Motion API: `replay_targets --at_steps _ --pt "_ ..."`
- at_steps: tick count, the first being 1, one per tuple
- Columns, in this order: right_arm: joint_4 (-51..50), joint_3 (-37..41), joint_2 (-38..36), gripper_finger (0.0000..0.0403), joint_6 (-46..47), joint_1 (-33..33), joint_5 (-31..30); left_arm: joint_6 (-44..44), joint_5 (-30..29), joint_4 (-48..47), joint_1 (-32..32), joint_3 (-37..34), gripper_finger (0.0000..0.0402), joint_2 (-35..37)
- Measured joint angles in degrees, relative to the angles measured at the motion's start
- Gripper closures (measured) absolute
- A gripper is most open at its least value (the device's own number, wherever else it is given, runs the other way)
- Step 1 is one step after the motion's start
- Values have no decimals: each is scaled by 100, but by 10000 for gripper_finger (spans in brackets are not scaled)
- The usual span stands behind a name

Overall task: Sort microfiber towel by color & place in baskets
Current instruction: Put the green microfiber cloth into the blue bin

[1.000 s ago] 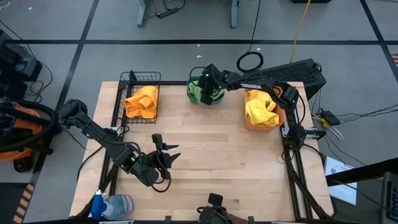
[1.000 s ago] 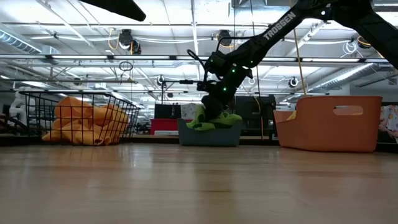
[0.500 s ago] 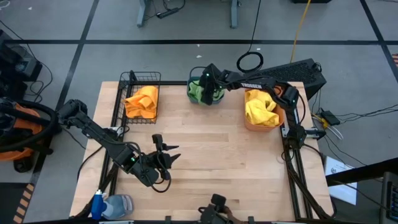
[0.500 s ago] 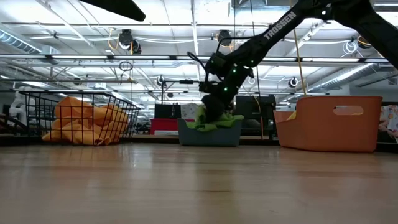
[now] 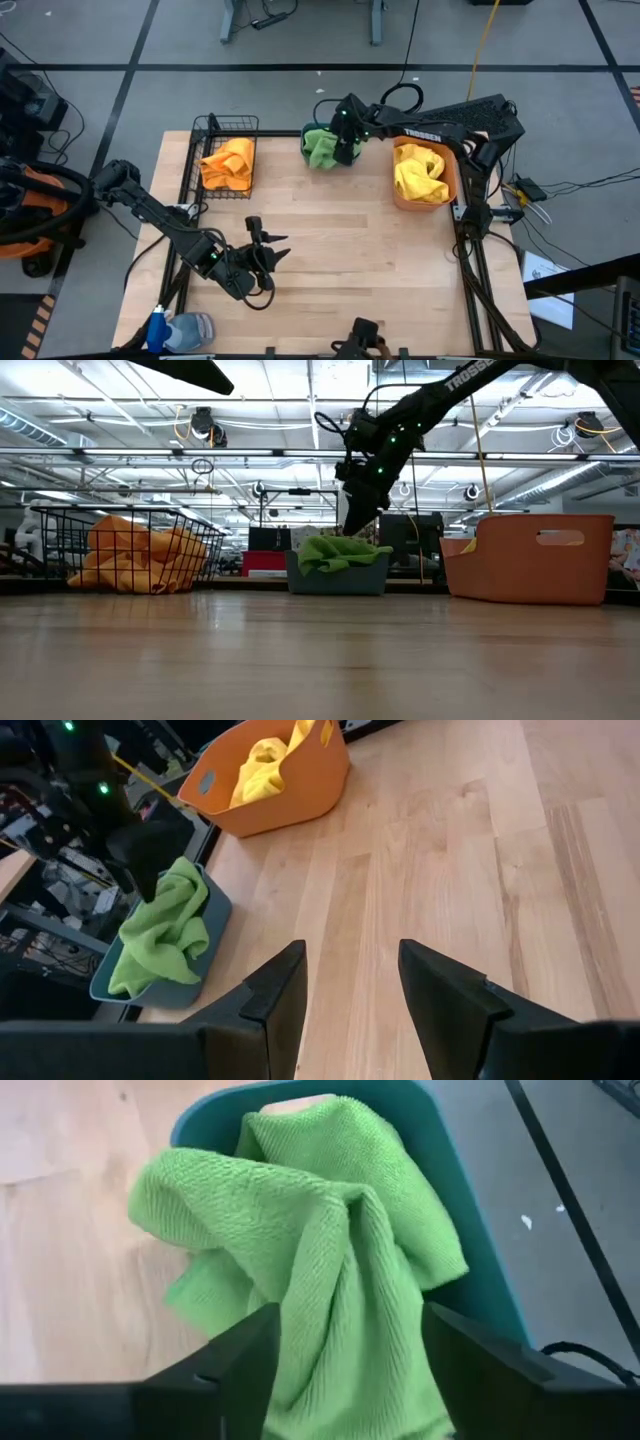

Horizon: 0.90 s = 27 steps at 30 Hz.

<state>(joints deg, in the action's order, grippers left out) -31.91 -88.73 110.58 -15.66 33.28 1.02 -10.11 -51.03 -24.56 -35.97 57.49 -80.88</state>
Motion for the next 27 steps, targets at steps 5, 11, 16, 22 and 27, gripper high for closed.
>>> replay_targets --at_steps 5,11,16,22,27 --pt "-554 -3 -113 235 -109 2 75 -9 2 -16 -4 2 235 0" --pt "-529 254 -4 376 -173 -11 260 -7 2 -24 -17 2 235 0" --pt "103 275 77 385 -22 -89 813 -4 2 -24 -17 2 235 0" --pt "608 275 97 398 -61 -399 800 -2 2 -39 -15 2 235 0" --pt "611 273 176 400 -383 -415 -54 -2 2 -39 -4 2 235 0"
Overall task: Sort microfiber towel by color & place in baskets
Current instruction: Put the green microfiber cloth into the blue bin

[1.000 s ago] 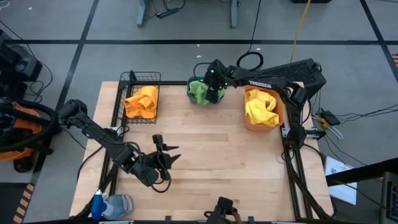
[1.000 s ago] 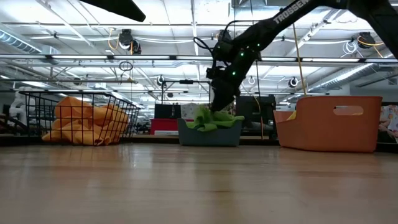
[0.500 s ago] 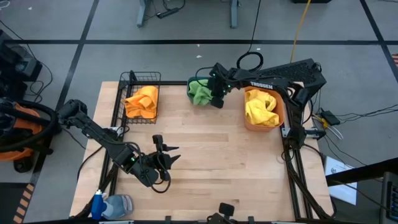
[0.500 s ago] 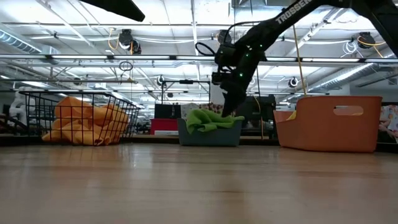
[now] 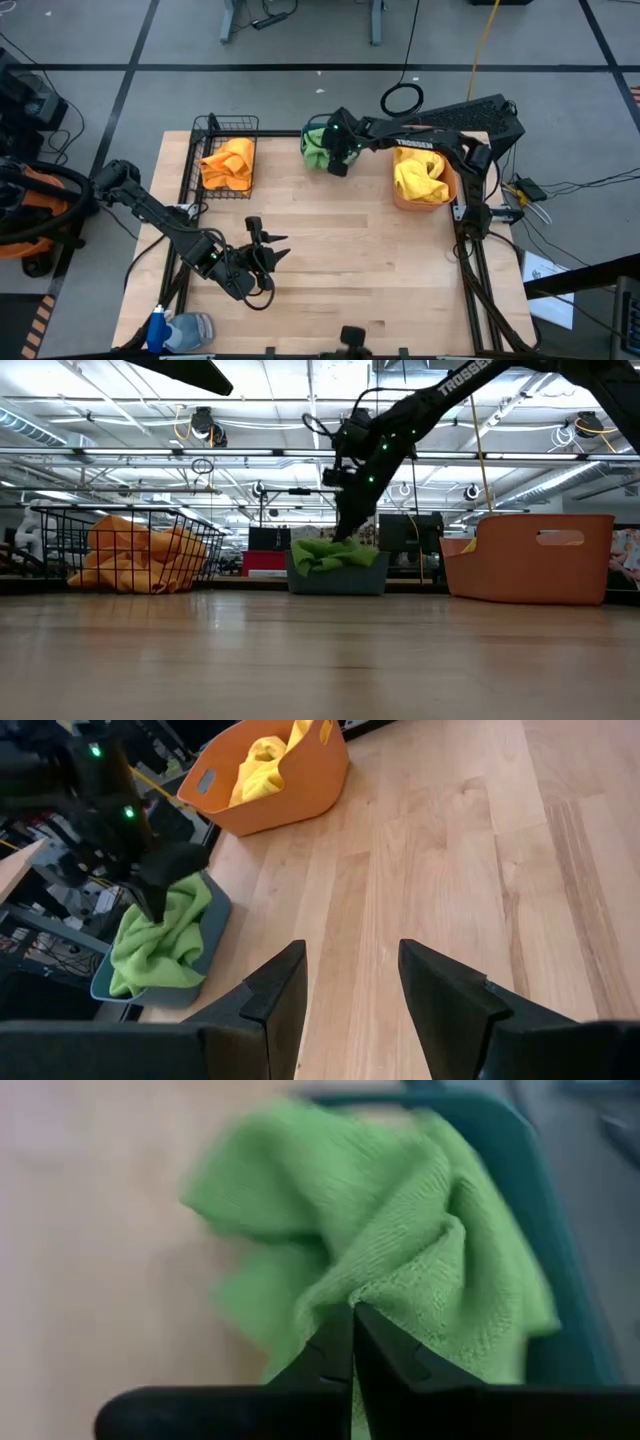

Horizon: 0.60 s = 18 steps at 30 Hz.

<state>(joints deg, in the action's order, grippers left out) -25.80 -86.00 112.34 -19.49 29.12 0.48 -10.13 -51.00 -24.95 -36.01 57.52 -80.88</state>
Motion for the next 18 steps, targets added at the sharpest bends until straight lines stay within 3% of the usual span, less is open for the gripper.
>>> replay_targets --at_steps 4,12,18 --pt "204 3 16 401 -294 274 -655 -2 0 -2 0 0 235 0" --pt "347 -7 137 402 -19 819 376 2 0 -8 0 0 235 0" --pt "313 -2 300 379 312 781 412 -35 0 -75 0 0 235 0"
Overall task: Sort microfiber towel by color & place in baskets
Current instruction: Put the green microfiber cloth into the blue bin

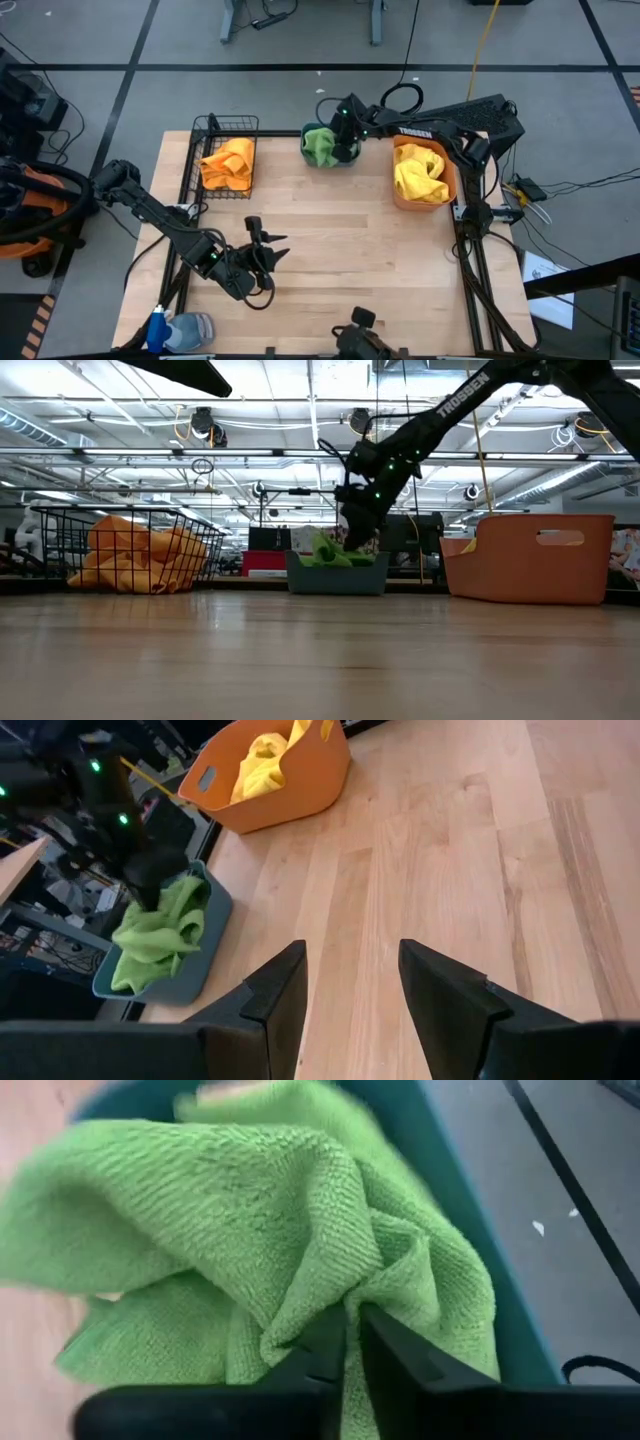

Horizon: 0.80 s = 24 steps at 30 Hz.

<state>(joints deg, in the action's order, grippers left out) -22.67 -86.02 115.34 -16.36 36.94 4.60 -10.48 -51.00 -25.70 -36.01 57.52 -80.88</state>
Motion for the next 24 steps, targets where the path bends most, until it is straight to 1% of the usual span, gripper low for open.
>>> replay_targets --at_steps 4,8,10,12,14,17,19,21,24 --pt "-126 -122 -166 330 235 -68 -22 -109 2 -96 0 0 235 0" --pt "-363 -270 -433 264 265 -171 -71 -116 2 -100 0 0 235 0" --pt "-437 -288 -567 233 231 -240 -195 -113 0 -103 0 0 235 0" --pt "-626 -286 -697 209 147 -292 -179 -120 2 -105 0 0 235 0" --pt "-692 -294 -802 193 70 -339 -93 -121 1 -104 0 0 235 0" --pt "-1038 -292 -816 191 -204 -444 246 -122 0 -102 0 0 235 0" --pt "-1188 -254 -731 204 -359 -569 349 -120 2 -102 0 0 235 0" --pt "-1267 -240 -590 229 -450 -701 368 -120 2 -98 0 0 235 2" --pt "-1335 -227 -346 279 -492 -870 376 -122 13 -96 0 0 235 2"
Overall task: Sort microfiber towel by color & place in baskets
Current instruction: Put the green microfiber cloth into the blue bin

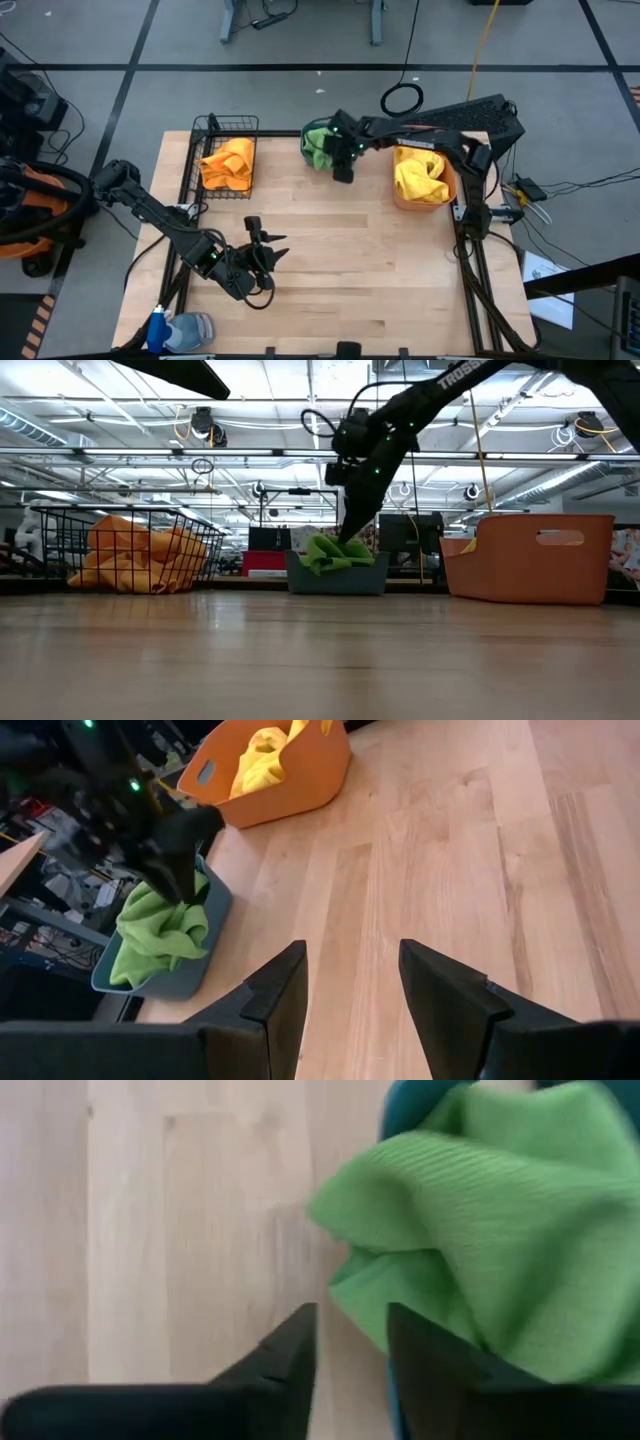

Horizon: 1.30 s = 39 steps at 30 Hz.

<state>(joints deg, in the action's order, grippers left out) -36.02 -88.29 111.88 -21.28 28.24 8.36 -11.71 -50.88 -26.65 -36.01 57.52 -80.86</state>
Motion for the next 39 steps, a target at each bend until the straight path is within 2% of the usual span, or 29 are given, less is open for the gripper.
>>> replay_targets --at_steps 2,5,8,12,19,23,27,33,39 --pt "-2 1 105 315 -59 -91 -72 -2 13 0 -14 0 235 0" --pt "96 2 173 357 -86 -230 -534 -2 18 11 -15 0 235 0" --pt "188 2 175 368 -155 -378 -1108 -3 22 11 -13 0 235 -1" --pt "234 0 175 340 -295 -504 -1605 -2 22 7 -13 0 235 0" --pt "314 6 339 245 -279 -548 -1707 -6 95 -4 -17 0 235 0" --pt "205 0 510 228 -210 -532 -1740 -6 125 0 -24 0 235 0" --pt "238 0 622 263 -157 -500 -1754 -5 127 2 -28 0 235 0" --pt "285 2 715 386 -137 -456 -1747 -2 127 7 -28 0 235 0" --pt "252 -67 693 384 -112 -473 -1736 -2 125 7 -28 0 235 0"
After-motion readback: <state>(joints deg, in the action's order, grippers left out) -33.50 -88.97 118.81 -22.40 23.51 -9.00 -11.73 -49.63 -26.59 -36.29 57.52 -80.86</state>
